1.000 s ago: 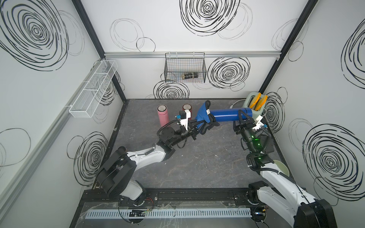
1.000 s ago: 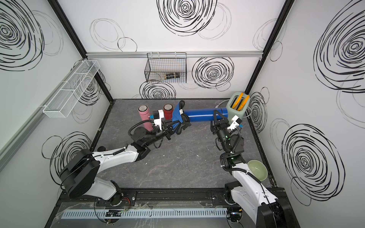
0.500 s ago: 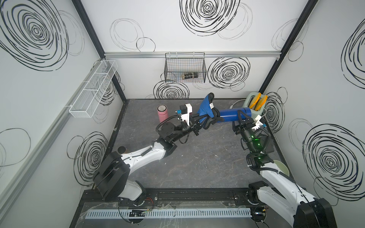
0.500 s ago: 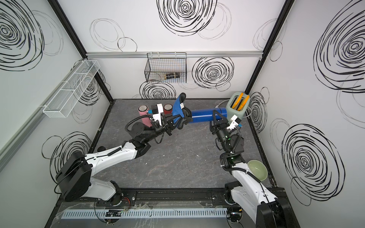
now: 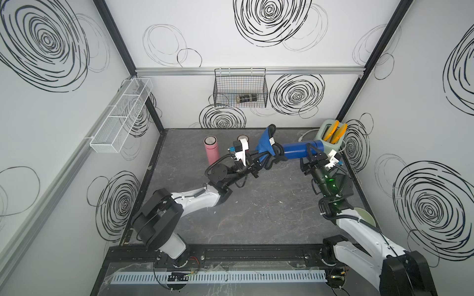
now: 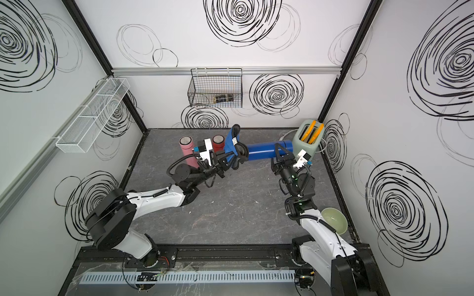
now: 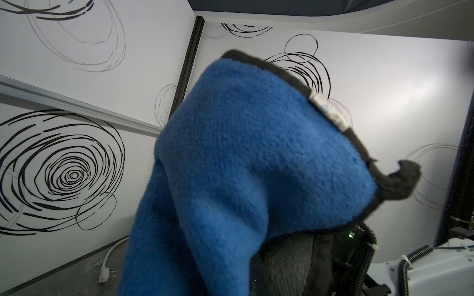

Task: Wipe the surface of the thermos
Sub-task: Wipe the dirt from the surface of the thermos.

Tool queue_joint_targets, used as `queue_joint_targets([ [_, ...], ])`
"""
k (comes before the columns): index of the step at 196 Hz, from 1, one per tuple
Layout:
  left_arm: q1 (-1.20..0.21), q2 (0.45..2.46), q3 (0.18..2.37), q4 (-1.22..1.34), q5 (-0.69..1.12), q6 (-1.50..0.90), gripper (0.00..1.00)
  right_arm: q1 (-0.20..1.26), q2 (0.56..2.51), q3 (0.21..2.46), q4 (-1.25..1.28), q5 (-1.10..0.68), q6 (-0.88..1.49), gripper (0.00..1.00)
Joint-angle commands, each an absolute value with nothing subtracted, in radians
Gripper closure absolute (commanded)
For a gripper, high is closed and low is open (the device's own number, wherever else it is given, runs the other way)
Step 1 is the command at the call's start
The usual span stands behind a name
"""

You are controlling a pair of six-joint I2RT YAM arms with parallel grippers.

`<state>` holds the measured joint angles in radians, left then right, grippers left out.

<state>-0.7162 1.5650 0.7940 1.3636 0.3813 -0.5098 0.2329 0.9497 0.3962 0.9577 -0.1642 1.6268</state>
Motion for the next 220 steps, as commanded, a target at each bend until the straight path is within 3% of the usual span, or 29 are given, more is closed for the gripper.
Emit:
queue_joint_targets([
  [1,-0.705,1.598,0.738,1.386,0.384,-0.528,1.0,0.229,0.907,0.456,1.182,-0.193,1.98,1.0],
  [121,-0.673,1.623,0.722,1.405,0.399,-0.559,1.0,0.215,0.888,0.502,1.146,-0.222,1.981,1.0],
  [220,-0.705,1.366,0.751,1.034,0.358,-0.352,1.0,0.106,0.791,0.521,0.816,-0.331,1.712,1.0],
])
